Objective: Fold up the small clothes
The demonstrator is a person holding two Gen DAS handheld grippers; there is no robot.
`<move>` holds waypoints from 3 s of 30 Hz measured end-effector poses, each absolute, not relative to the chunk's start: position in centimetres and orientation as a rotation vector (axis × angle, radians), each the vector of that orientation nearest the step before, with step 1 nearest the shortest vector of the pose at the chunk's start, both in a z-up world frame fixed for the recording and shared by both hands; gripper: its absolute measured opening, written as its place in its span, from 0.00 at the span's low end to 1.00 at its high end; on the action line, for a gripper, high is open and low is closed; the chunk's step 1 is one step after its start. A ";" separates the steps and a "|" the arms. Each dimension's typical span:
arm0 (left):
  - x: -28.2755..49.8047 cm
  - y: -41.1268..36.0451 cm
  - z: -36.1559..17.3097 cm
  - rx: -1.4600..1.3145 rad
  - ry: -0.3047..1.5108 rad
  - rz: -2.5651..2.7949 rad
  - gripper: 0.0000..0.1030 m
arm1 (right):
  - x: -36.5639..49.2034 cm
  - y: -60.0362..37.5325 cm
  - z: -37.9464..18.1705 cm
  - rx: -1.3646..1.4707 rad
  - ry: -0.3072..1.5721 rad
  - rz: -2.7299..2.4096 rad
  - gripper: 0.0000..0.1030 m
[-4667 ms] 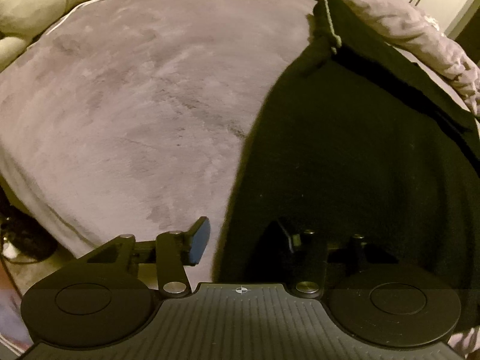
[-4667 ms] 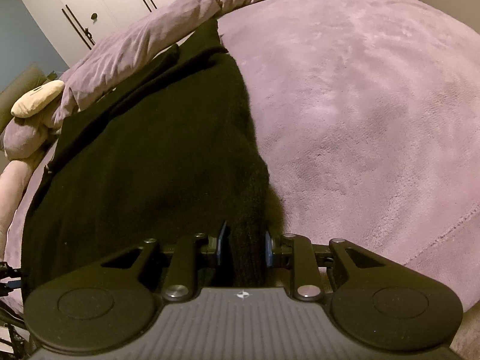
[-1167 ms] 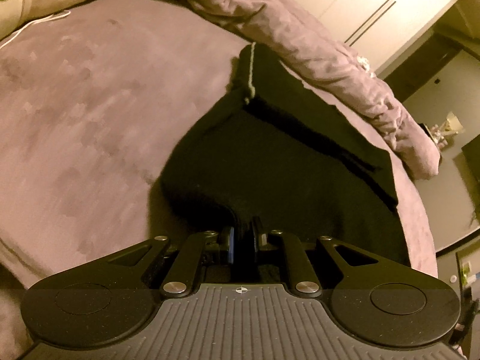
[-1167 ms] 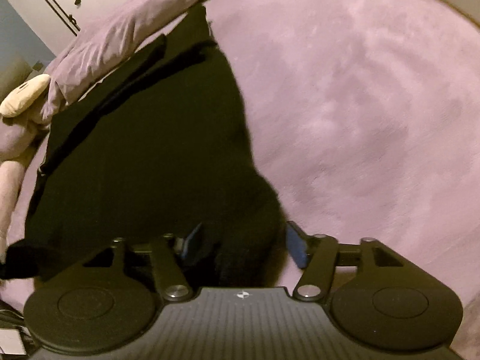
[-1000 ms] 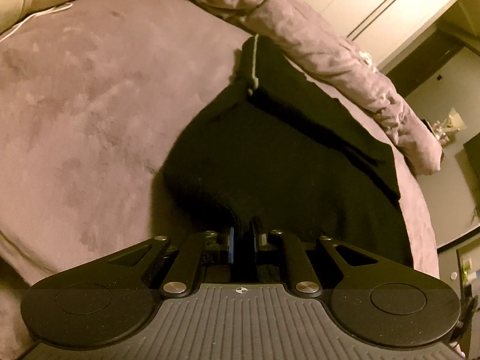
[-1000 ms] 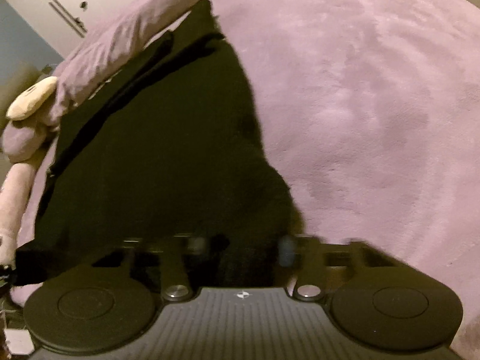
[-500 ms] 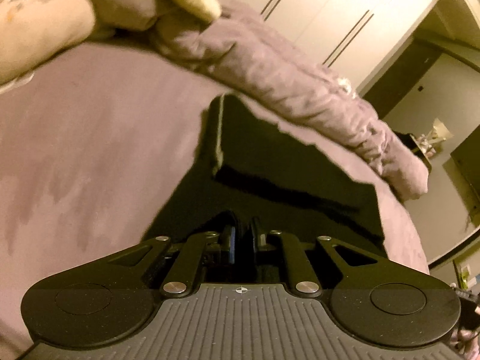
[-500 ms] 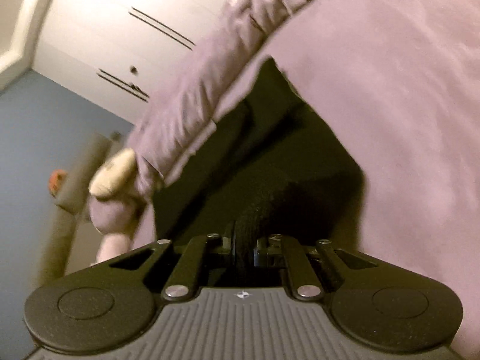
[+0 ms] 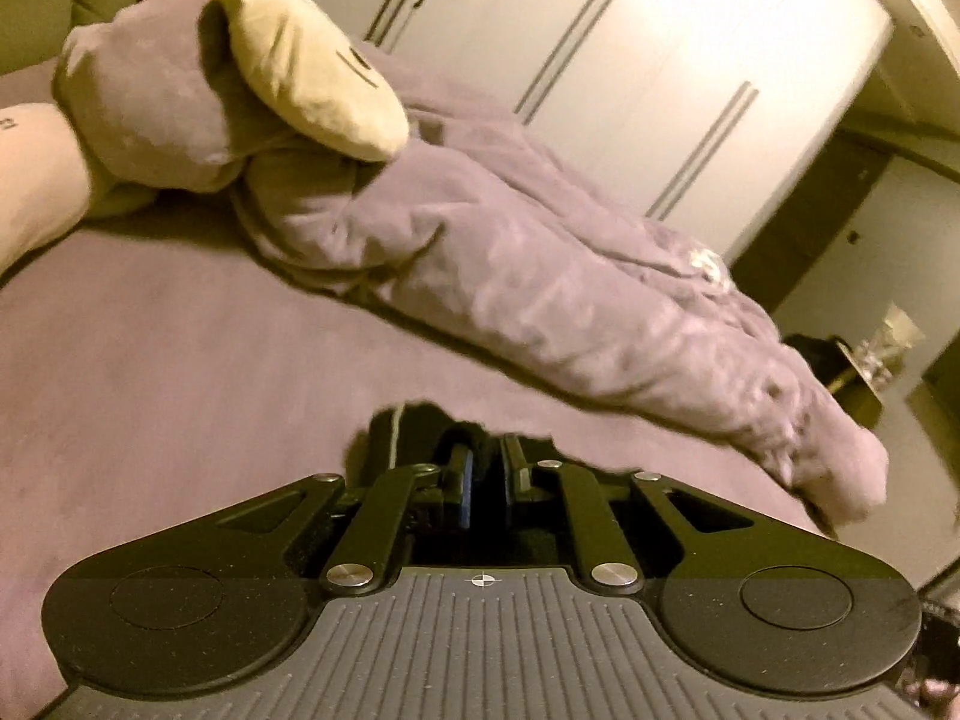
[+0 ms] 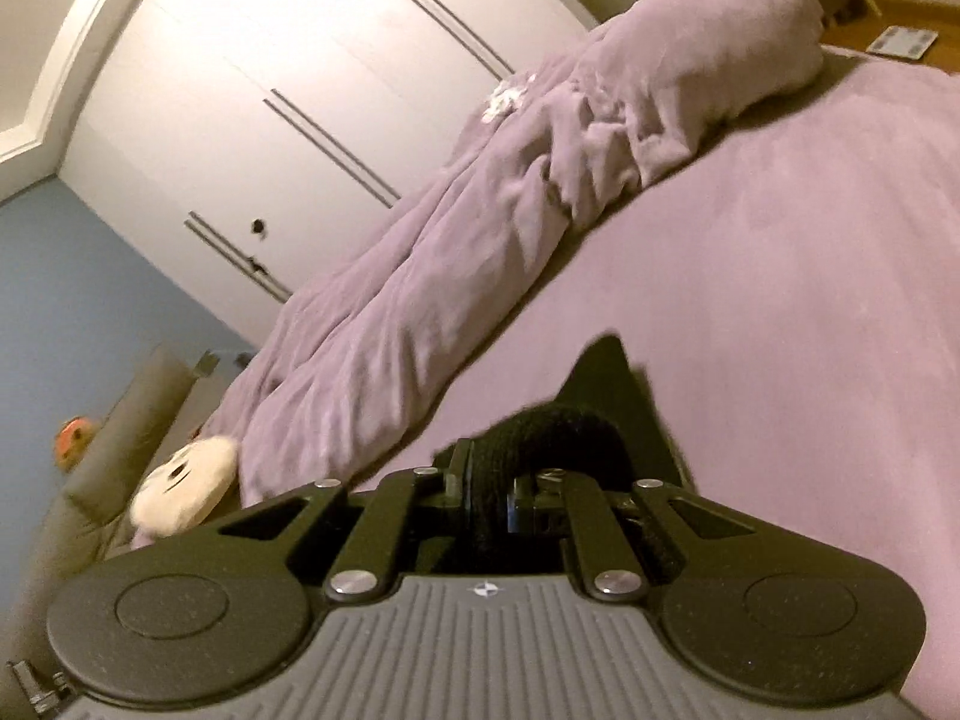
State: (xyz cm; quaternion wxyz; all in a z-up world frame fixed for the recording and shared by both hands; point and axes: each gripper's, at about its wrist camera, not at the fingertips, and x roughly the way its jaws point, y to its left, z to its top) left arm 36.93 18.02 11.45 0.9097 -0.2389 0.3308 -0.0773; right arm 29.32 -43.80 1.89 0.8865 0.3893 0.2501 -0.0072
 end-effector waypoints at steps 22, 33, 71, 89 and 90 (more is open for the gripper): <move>43.5 17.4 7.3 -0.450 0.670 0.039 0.62 | 36.4 -42.4 -1.2 0.621 0.352 -0.255 0.52; 30.2 13.3 -0.5 -0.364 0.827 -0.016 0.69 | 31.2 -28.4 -4.8 0.183 0.586 0.109 0.44; 39.1 4.9 -1.0 -0.022 0.823 0.013 0.84 | 43.3 -21.1 -8.1 -0.135 0.622 0.033 0.28; 41.9 5.0 -2.7 0.033 0.853 0.034 0.84 | 46.9 -22.1 -9.3 -0.092 0.636 -0.010 0.37; 41.7 5.1 -2.4 0.031 0.853 0.033 0.84 | 46.5 -22.2 -9.0 -0.083 0.633 -0.011 0.38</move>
